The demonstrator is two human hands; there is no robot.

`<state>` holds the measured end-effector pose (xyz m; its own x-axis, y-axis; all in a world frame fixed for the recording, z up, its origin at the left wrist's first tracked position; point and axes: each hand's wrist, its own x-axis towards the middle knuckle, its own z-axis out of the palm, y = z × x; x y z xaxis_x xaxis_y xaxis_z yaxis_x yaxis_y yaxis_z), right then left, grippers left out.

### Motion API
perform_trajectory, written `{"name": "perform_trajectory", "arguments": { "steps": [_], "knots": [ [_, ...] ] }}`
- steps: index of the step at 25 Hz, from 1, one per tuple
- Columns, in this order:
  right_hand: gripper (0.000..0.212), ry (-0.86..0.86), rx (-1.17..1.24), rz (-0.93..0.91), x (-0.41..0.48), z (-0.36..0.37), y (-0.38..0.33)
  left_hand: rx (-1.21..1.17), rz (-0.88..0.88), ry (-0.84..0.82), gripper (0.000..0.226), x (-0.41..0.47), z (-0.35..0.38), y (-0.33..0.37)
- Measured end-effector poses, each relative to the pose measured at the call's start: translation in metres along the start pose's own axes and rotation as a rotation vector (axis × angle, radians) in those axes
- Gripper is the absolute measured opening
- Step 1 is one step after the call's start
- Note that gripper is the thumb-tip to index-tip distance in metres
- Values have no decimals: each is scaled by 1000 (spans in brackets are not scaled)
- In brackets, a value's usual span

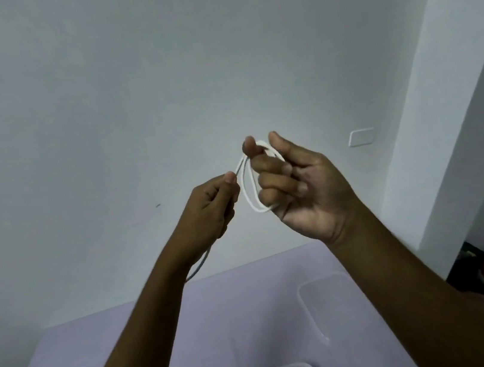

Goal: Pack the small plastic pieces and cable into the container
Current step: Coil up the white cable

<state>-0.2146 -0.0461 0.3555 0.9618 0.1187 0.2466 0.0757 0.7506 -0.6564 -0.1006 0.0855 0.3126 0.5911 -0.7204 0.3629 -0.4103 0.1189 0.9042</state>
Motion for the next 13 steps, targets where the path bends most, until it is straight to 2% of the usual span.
{"name": "perform_trajectory", "arguments": {
  "steps": [1, 3, 4, 6, 7, 9, 11, 13],
  "knots": [
    [26, 4, 77, -100, 4, 1, -1, 66, -49, -76, 43, -1, 1, -4],
    [22, 83, 53, -362, 10, -1, -9, 304, -99, -210, 45, -4, 3, -13],
    [21, 144, -35, -477, 14, -5, -15, 399, -95, -229, 45, -6, 4, -16],
    [19, 319, -371, -622, 19, -20, -23, 421, -68, -172, 46, -8, 4, -14],
    [18, 417, -587, -631, 22, -30, -21, 401, -37, -136, 46, -8, 3, -10],
    [17, 554, -988, -518, 26, -47, -9, 402, 32, -77, 48, -4, -1, -1],
    [18, 568, -1183, -334, 26, -56, 2, 415, 74, -48, 47, 2, -6, 5],
    [20, 581, -1271, -242, 24, -58, 4, 408, 86, -51, 45, 7, -9, 9]
  ]
}}
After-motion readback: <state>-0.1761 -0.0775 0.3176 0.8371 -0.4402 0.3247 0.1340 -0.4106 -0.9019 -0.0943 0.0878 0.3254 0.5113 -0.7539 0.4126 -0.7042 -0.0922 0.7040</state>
